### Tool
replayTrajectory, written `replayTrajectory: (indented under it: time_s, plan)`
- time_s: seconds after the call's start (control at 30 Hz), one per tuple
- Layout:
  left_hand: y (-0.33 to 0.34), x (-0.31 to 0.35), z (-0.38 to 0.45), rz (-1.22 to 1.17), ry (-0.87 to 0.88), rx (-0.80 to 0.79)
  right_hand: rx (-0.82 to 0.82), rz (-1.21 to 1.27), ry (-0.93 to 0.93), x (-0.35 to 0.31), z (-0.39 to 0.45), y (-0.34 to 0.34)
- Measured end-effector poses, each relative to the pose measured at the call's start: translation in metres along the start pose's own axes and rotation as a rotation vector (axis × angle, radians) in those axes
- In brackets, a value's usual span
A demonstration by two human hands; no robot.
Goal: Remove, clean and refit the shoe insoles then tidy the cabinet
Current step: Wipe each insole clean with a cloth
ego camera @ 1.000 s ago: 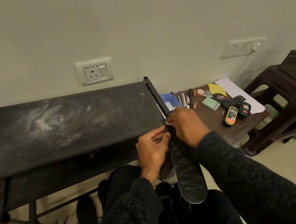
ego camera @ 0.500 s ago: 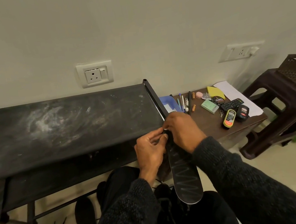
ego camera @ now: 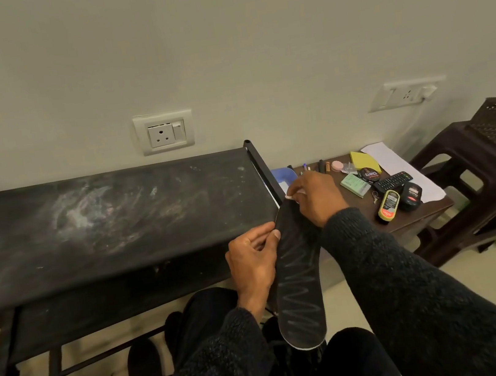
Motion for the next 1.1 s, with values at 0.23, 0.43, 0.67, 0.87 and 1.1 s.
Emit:
replayTrajectory:
  time_s: [0.23, 0.43, 0.67, 0.87, 1.1]
  plan:
    - [-0.002, 0.006, -0.001, 0.009, 0.051, 0.07, -0.052, 0.097, -0.073, 0.01, -0.061, -0.008]
    - [-0.001, 0.009, -0.005, 0.037, 0.086, 0.092, 0.004, 0.168, -0.029, 0.016, -0.058, -0.008]
    - [-0.001, 0.014, 0.002, 0.156, 0.098, -0.002, 0.007, 0.147, 0.017, 0.014, -0.053, -0.004]
    - [0.009, 0.009, -0.015, -0.245, -0.41, -0.405, 0.049, 0.169, 0.088, 0.012, -0.052, 0.001]
    - [0.042, 0.005, -0.042, -0.657, -0.823, -0.641, 0.03, 0.11, 0.111, 0.008, -0.054, 0.003]
Point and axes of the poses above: each hand's wrist, its own z-axis towards the middle knuckle, its own y-axis out of the palm, x = y × z, the point moved 4 cm from there along z, towards the middle knuckle, and after that the axes turned 6 degrees about z, right-handed, at the moved point
